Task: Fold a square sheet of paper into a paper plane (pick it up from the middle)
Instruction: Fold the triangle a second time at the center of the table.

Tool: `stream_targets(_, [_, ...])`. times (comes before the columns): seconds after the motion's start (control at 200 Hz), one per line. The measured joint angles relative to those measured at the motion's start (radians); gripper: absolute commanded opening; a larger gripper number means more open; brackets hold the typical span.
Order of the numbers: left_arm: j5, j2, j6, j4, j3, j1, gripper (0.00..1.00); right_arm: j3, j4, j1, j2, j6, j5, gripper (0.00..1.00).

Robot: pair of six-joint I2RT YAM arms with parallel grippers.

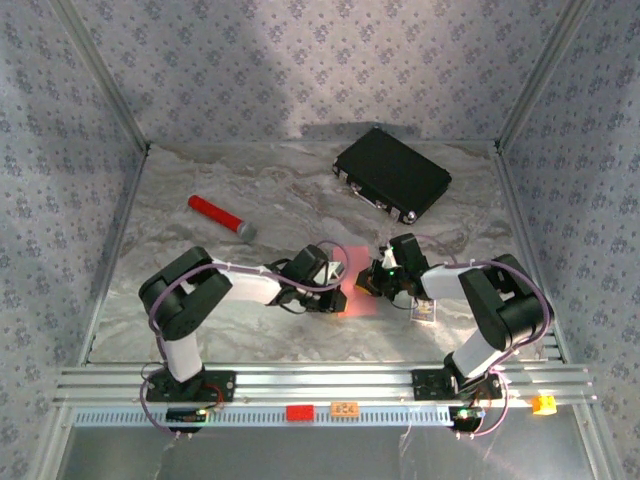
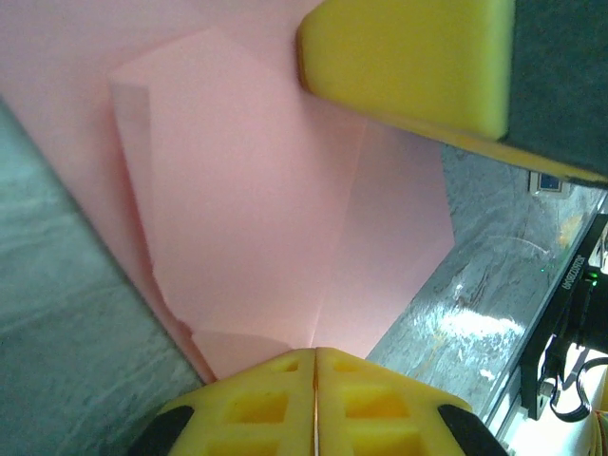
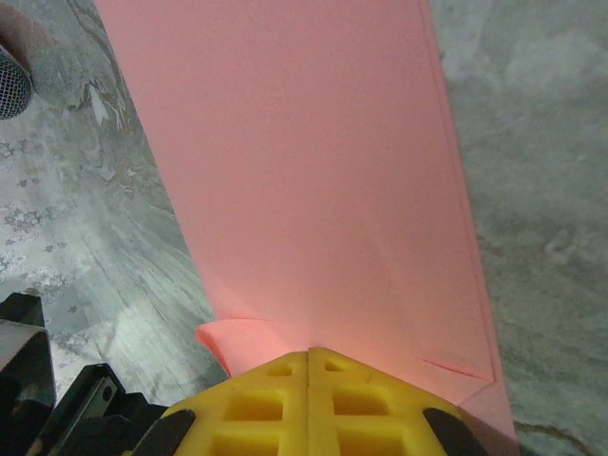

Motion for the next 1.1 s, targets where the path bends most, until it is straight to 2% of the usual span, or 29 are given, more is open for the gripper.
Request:
stream_targets(0.29, [-0.004,-0.045,0.043,-0.071,-0.027,0.0,0.07,0.0,0.005,-0.002,0.002,0.0,-0.001,0.0])
stream_targets(0.465, [-0.008,-0.09,0.08,-0.138,-0.039,0.0,0.07,0.0,0.013,-0.001,0.003,0.0,-0.001,0.04])
stream_targets(0.535, [-0.023,-0.127,0.084,-0.155,-0.044,0.0,0.07,0.002,0.013,0.003,0.003,-0.001,0.0,0.08])
stream_targets(0.645, [-0.057,-0.191,0.083,-0.158,-0.044,0.002,0.07,0.011,-0.005,0.012,-0.009,-0.014,0.001,0.22])
stream_targets(0.86, [-0.087,-0.208,0.079,-0.158,-0.01,0.036,0.07,0.056,-0.142,0.022,-0.183,-0.054,0.06,0.24])
stream_targets(1.099, [-0.074,-0.089,0.079,-0.141,0.148,0.054,0.07,-0.014,-0.256,0.013,-0.328,-0.062,0.121,0.24])
